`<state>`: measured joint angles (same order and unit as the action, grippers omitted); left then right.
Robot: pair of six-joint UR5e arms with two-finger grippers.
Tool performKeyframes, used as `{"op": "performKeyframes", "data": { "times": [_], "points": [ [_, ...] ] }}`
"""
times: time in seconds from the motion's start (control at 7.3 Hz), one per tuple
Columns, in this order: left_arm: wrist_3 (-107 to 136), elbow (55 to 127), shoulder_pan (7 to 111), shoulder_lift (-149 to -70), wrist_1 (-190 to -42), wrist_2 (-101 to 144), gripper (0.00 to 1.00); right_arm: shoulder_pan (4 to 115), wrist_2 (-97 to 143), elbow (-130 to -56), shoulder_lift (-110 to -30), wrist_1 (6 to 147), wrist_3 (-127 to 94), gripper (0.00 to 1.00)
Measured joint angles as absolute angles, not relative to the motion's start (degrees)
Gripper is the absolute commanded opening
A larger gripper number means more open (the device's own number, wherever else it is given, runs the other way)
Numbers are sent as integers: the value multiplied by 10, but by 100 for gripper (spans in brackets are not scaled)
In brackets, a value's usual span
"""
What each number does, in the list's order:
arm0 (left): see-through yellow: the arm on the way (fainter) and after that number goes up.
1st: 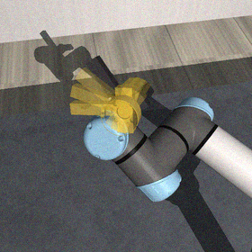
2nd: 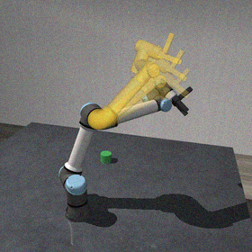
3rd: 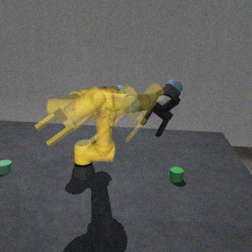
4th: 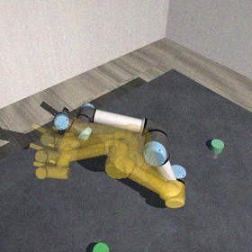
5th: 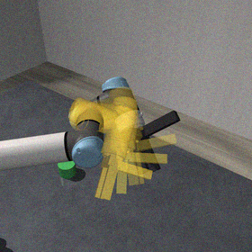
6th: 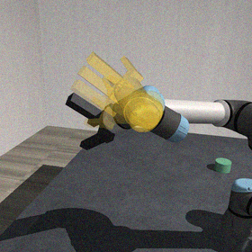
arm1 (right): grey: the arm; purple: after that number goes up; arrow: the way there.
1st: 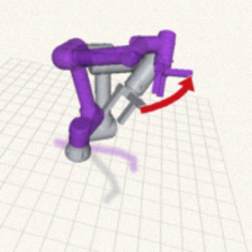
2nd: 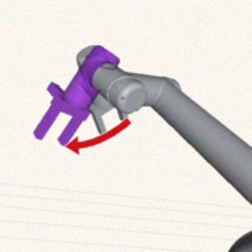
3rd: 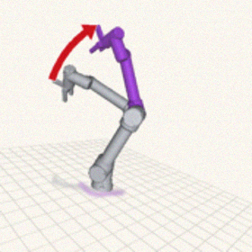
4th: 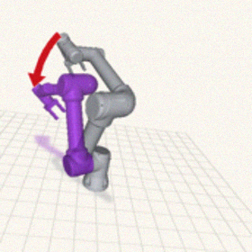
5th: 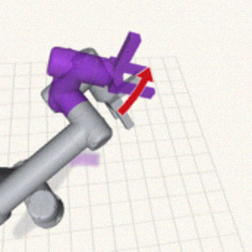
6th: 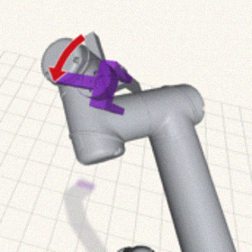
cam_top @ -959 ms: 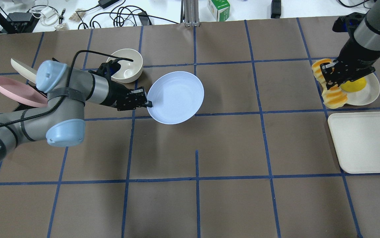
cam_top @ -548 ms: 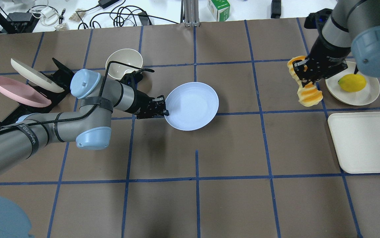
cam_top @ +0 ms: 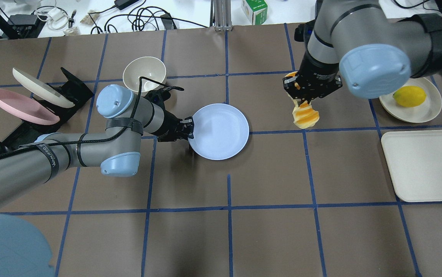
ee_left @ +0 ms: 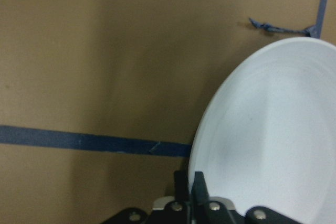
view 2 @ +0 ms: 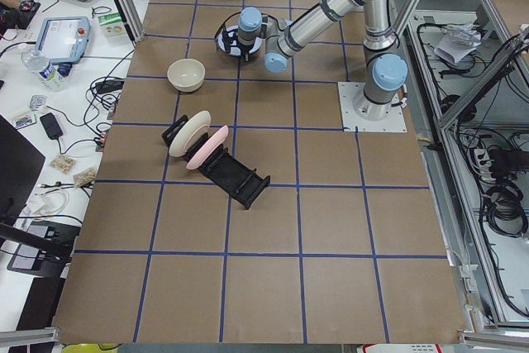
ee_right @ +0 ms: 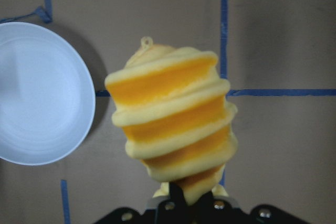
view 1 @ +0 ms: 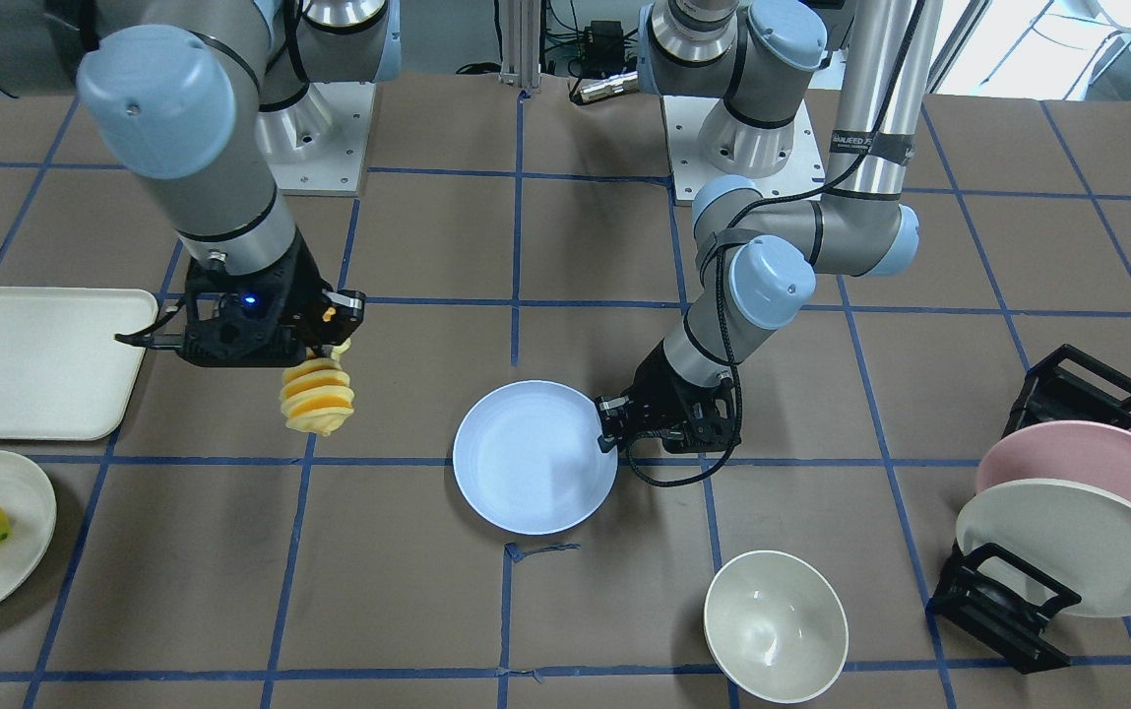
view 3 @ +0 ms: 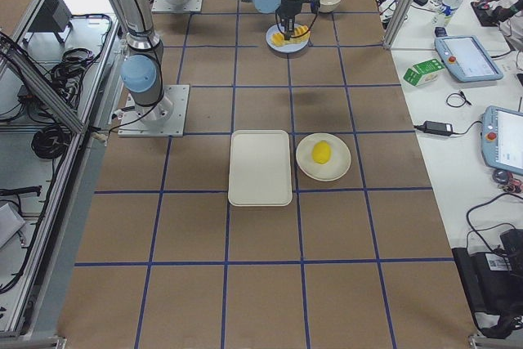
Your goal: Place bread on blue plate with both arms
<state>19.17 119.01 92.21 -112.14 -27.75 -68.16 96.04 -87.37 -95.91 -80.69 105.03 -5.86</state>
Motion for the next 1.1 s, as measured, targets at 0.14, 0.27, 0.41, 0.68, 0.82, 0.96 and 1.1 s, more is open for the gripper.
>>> {"op": "performKeyframes", "data": {
  "times": [0.14,0.27,0.41,0.68,0.82,0.96,1.1],
  "points": [
    [224,1190,922,-1115,-262,-684,100,991,-858,-952,-785,1074,-97,0],
    [247,1188,919,-1105,-257,-683,100,1023,-847,-940,-760,1092,-142,0],
    [259,1182,912,-1091,-270,-682,100,1054,-843,-925,-732,1108,-183,0],
    [261,1126,901,-1061,-394,-689,100,1090,-821,-907,-673,1149,-215,0],
    [255,1081,900,-1046,-495,-715,100,1097,-807,-907,-656,1158,-216,2],
    [239,1034,899,-1033,-598,-756,100,1100,-800,-912,-645,1164,-213,9],
    [222,997,900,-1022,-681,-783,100,1102,-798,-917,-636,1174,-212,35]
  ]
}}
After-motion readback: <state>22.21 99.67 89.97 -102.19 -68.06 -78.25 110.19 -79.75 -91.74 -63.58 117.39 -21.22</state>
